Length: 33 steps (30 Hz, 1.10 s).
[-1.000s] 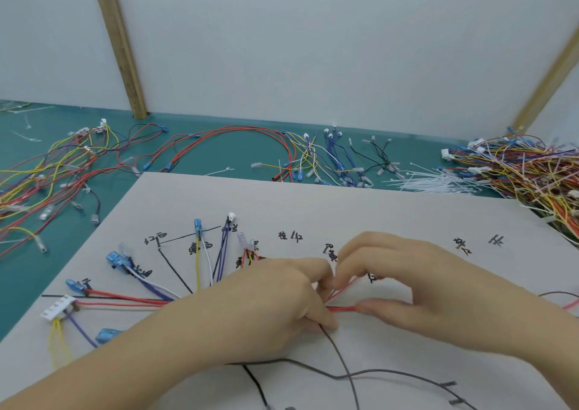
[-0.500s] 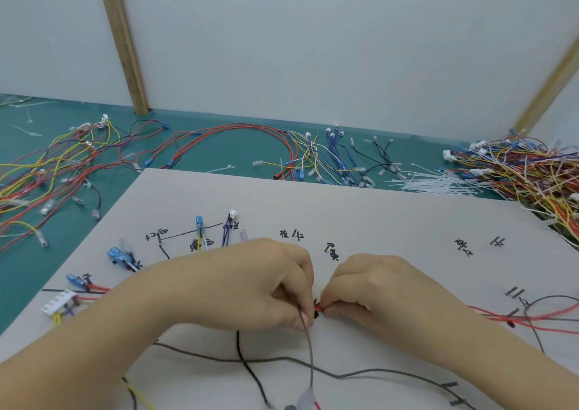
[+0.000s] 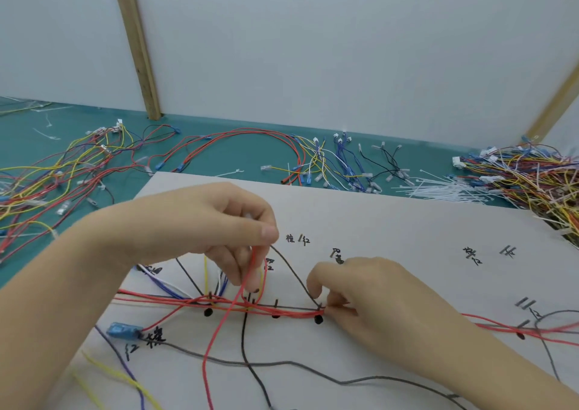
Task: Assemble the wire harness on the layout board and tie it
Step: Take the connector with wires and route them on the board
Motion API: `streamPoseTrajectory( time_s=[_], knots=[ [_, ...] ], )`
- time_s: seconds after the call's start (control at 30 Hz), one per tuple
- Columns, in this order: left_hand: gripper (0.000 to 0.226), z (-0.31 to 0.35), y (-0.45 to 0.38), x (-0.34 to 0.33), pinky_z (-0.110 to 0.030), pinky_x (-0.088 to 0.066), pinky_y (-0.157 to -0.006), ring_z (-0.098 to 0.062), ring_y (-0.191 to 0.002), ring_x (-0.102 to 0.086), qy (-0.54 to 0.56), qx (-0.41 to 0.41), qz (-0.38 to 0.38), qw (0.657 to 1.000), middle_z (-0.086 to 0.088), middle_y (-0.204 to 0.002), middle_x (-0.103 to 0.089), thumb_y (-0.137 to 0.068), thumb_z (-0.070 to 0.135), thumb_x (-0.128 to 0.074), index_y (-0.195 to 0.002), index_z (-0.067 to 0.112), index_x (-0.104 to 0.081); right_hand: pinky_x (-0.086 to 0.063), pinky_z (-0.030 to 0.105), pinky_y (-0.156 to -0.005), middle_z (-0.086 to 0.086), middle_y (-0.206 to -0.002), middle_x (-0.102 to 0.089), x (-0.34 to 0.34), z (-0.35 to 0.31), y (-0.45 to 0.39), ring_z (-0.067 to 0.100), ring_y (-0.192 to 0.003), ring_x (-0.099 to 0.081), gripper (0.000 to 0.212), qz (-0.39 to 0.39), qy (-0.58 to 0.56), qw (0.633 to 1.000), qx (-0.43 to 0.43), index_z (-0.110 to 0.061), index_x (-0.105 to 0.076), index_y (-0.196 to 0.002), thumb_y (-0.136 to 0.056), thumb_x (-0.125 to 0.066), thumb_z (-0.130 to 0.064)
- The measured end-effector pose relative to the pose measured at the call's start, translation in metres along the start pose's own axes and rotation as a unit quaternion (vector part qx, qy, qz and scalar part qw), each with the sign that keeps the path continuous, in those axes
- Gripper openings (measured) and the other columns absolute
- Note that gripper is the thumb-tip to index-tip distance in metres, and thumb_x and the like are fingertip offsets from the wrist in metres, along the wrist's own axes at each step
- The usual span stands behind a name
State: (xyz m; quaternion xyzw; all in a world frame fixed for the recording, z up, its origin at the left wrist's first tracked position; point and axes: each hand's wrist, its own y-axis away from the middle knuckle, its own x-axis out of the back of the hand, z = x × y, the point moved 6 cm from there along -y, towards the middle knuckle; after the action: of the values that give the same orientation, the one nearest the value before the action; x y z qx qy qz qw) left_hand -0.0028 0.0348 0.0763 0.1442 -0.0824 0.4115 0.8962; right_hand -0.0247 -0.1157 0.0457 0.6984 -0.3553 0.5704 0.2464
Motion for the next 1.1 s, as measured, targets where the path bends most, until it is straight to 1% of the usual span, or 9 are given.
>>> streamPoseTrajectory(
  time_s=[0.13, 0.23, 0.3, 0.4, 0.47, 0.73, 0.9, 0.97, 1.1],
  knots=[
    [0.018, -0.006, -0.02, 0.018, -0.017, -0.045, -0.043, -0.012, -0.048, -0.061, -0.04, 0.005, 0.164, 0.986, 0.002, -0.053, -0.06, -0.091, 0.004, -0.051, -0.08, 0.014, -0.061, -0.048, 0.038, -0.077, 0.0, -0.096, -0.057, -0.008, -0.004, 0.001, 0.026, -0.089, -0.051, 0.038, -0.026, 0.063, 0.998, 0.009, -0.03, -0.021, -0.109, -0.088, -0.043, -0.007],
    [0.013, -0.015, -0.043, 0.022, -0.015, -0.044, -0.041, -0.005, -0.044, -0.056, -0.072, 0.026, 0.204, 0.976, 0.006, -0.052, -0.063, -0.089, 0.003, -0.053, -0.081, 0.012, -0.057, -0.046, 0.033, -0.081, 0.0, -0.101, -0.056, -0.006, 0.0, 0.001, 0.023, -0.094, -0.051, 0.027, -0.043, 0.063, 0.997, 0.003, -0.031, -0.026, -0.112, -0.094, -0.04, -0.017],
    [0.013, -0.019, -0.058, 0.021, -0.013, -0.044, -0.042, -0.003, -0.043, -0.055, -0.071, 0.035, 0.204, 0.976, 0.005, -0.055, -0.064, -0.088, 0.003, -0.057, -0.078, 0.012, -0.057, -0.044, 0.032, -0.078, 0.002, -0.098, -0.055, -0.006, -0.001, 0.001, 0.024, -0.092, -0.05, 0.015, -0.053, 0.09, 0.995, 0.011, -0.026, -0.04, -0.11, -0.096, -0.037, -0.023],
    [0.014, -0.021, -0.077, 0.02, -0.013, -0.046, -0.044, -0.004, -0.043, -0.056, -0.054, 0.044, 0.191, 0.979, 0.003, -0.053, -0.059, -0.084, 0.0, -0.061, -0.075, 0.011, -0.06, -0.043, 0.035, -0.071, 0.005, -0.085, -0.05, -0.01, -0.008, 0.0, 0.027, -0.08, -0.042, 0.012, -0.075, 0.139, 0.987, 0.027, -0.018, -0.045, -0.105, -0.095, -0.039, -0.016],
    [0.015, -0.024, -0.085, 0.019, -0.013, -0.047, -0.045, -0.006, -0.043, -0.057, -0.052, 0.049, 0.18, 0.981, 0.006, -0.046, -0.056, -0.083, -0.002, -0.063, -0.074, 0.011, -0.062, -0.042, 0.035, -0.068, 0.005, -0.081, -0.047, -0.012, -0.01, -0.001, 0.027, -0.078, -0.039, 0.011, -0.078, 0.143, 0.986, 0.025, -0.016, -0.044, -0.102, -0.093, -0.041, -0.011],
    [0.014, -0.044, -0.09, 0.016, -0.012, -0.044, -0.042, -0.004, -0.043, -0.058, -0.05, 0.094, 0.162, 0.981, -0.001, -0.052, -0.058, -0.086, -0.001, -0.059, -0.081, 0.01, -0.066, -0.04, 0.034, -0.072, 0.006, -0.086, -0.051, -0.011, -0.011, 0.005, 0.026, -0.086, -0.041, 0.013, -0.066, 0.119, 0.99, 0.022, -0.015, -0.042, -0.107, -0.096, -0.035, -0.016],
    [0.011, -0.044, -0.086, 0.017, -0.013, -0.046, -0.043, -0.004, -0.044, -0.06, -0.081, 0.113, 0.15, 0.979, -0.004, -0.059, -0.061, -0.088, 0.001, -0.057, -0.083, 0.006, -0.065, -0.045, 0.038, -0.074, 0.006, -0.084, -0.055, 0.001, -0.015, 0.002, 0.03, -0.085, -0.05, 0.022, -0.037, 0.077, 0.996, 0.039, -0.031, -0.025, -0.119, -0.099, -0.026, -0.037],
    [0.013, -0.045, -0.085, 0.018, -0.013, -0.047, -0.043, -0.005, -0.042, -0.059, -0.079, 0.122, 0.146, 0.978, -0.001, -0.05, -0.061, -0.088, 0.0, -0.057, -0.077, 0.006, -0.062, -0.043, 0.038, -0.066, 0.005, -0.073, -0.046, 0.003, -0.015, -0.002, 0.032, -0.076, -0.049, 0.021, -0.026, 0.095, 0.994, 0.048, -0.032, -0.022, -0.118, -0.099, -0.027, -0.036],
    [0.017, -0.045, -0.084, 0.017, -0.015, -0.051, -0.047, -0.008, -0.046, -0.059, -0.088, 0.137, 0.133, 0.978, -0.001, -0.049, -0.062, -0.088, 0.0, -0.056, -0.073, 0.007, -0.061, -0.036, 0.032, -0.054, -0.001, -0.065, -0.039, 0.0, -0.022, -0.019, 0.03, -0.069, -0.047, 0.022, -0.003, 0.149, 0.988, 0.048, -0.027, -0.039, -0.111, -0.092, -0.048, -0.021]
  ],
)
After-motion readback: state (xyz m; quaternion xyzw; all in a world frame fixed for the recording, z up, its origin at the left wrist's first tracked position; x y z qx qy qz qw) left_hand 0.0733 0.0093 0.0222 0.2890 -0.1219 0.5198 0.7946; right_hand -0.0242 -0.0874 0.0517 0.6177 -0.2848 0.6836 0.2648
